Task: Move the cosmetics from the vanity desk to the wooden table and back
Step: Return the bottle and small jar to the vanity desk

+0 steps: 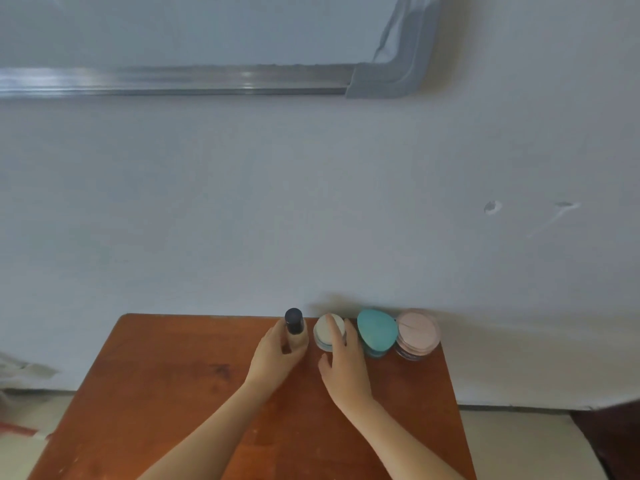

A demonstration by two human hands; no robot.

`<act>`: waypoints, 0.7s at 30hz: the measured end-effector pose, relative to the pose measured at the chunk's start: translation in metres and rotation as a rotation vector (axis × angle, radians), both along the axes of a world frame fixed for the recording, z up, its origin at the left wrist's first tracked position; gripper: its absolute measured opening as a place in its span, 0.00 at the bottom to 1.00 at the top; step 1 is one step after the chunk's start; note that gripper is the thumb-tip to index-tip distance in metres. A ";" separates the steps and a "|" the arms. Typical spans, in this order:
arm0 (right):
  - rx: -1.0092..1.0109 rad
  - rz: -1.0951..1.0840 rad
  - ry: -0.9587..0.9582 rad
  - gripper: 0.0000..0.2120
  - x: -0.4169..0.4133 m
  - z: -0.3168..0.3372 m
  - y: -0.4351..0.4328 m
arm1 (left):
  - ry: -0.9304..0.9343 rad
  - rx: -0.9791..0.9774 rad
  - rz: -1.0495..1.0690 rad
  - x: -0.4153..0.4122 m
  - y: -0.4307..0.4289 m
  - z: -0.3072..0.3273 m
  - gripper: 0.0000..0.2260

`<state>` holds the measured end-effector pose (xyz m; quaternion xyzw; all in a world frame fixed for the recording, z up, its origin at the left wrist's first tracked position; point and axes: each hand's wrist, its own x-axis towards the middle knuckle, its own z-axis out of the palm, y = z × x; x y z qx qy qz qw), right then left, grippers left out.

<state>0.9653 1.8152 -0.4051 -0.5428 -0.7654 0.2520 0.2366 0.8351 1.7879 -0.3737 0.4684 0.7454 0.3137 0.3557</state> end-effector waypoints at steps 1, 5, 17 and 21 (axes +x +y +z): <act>-0.013 -0.014 0.023 0.31 -0.001 -0.002 0.002 | -0.014 0.007 0.006 0.001 0.002 0.001 0.07; -0.012 -0.077 0.049 0.25 -0.005 -0.008 0.002 | -0.100 0.003 -0.014 0.001 0.011 0.001 0.10; 0.062 -0.148 0.109 0.24 -0.013 -0.007 -0.006 | -0.043 -0.046 -0.001 -0.032 -0.036 0.003 0.05; 0.031 -0.187 0.095 0.27 -0.022 0.002 -0.022 | -0.118 -0.033 0.028 -0.054 -0.057 0.008 0.11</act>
